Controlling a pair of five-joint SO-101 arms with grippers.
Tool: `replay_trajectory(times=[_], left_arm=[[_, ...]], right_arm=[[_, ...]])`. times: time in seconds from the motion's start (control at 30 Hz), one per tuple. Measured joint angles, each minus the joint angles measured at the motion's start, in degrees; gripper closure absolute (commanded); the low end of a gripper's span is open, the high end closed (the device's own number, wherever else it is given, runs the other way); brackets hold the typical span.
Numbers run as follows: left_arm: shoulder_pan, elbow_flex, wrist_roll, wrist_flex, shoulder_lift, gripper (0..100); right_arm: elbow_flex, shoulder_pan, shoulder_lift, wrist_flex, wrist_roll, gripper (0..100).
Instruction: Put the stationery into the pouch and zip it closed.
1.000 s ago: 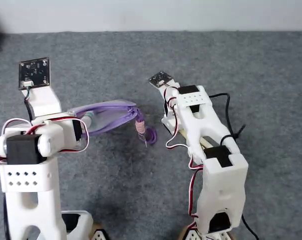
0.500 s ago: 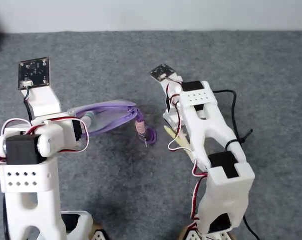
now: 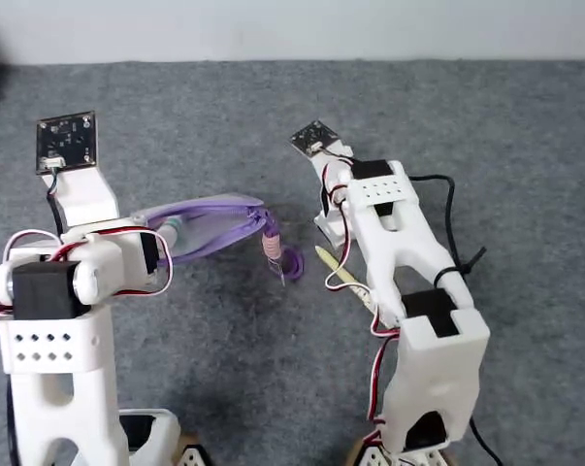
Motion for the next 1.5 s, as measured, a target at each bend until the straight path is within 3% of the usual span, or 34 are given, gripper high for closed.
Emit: replay_trajectory(times=[0.53,0.7,1.1,1.5], left_arm=[[0.00,0.00,0.00,0.00,0.00,99],[0.00,0.00,0.00,0.00,0.00,99],[0.00,0.00,0.00,0.00,0.00,99],[0.00,0.00,0.00,0.79,0.00,99]], right_arm=[[-5.54,4.48,9.14,-3.34,-2.02,84.3],[-14.77,4.57,14.24,4.04,-3.34,99.8],[-20.13,5.27,14.33,14.24,-3.78,99.1],[-20.04,5.01,-5.54,33.41,-6.95,99.1]])
